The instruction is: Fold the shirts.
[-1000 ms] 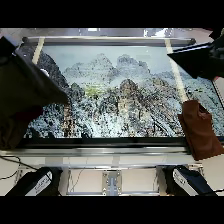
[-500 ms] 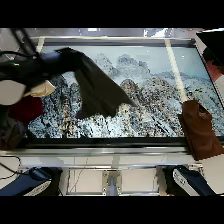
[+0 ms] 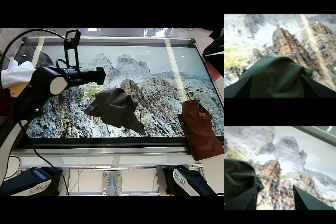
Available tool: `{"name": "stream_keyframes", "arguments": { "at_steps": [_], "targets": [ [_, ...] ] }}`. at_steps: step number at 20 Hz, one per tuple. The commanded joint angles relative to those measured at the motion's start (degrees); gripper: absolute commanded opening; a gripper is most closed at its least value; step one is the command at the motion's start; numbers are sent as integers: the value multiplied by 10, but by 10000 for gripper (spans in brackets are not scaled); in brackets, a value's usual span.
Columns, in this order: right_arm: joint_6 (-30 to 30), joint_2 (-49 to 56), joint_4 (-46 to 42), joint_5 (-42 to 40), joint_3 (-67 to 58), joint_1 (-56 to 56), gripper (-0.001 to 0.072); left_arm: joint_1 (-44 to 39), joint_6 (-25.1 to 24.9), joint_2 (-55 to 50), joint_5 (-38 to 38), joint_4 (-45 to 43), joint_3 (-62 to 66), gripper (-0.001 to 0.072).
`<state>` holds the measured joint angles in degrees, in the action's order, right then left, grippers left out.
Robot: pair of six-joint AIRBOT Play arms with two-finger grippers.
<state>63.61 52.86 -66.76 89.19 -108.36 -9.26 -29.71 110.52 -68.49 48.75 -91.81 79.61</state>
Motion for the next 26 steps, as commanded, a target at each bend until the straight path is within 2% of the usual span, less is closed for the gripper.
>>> {"name": "stream_keyframes", "arguments": {
  "at_steps": [1,3,5,6,8,10,11,13,15,16,19,23,26],
  "targets": [
    [58,16,-184,19,14,0,478,68,4,8,91,-32,-1,678],
    [94,30,-203,24,62,0,478,93,5,23,148,-70,-16,679],
    [110,36,-179,21,151,0,478,99,7,61,159,-83,-78,678],
    [110,35,-163,8,213,0,478,97,24,87,152,-82,-124,678],
    [110,35,-124,-21,343,0,478,81,110,155,113,-79,-247,678],
    [109,35,-77,-59,465,0,478,61,243,226,56,-41,-370,678],
    [109,35,-53,-75,516,0,478,52,293,258,8,-4,-427,678],
    [108,35,-8,-117,601,0,479,36,337,298,-122,78,-518,678],
    [107,35,29,-158,655,0,479,23,346,296,-253,171,-575,678],
    [107,35,43,-174,670,0,479,14,345,284,-294,195,-589,679],
    [107,35,62,-188,668,0,479,-19,318,220,-325,195,-591,679],
    [107,34,98,-189,648,0,478,-73,318,124,-459,258,-585,679],
    [107,34,121,-189,630,0,478,-99,318,71,-473,276,-558,679]
  ]
}}
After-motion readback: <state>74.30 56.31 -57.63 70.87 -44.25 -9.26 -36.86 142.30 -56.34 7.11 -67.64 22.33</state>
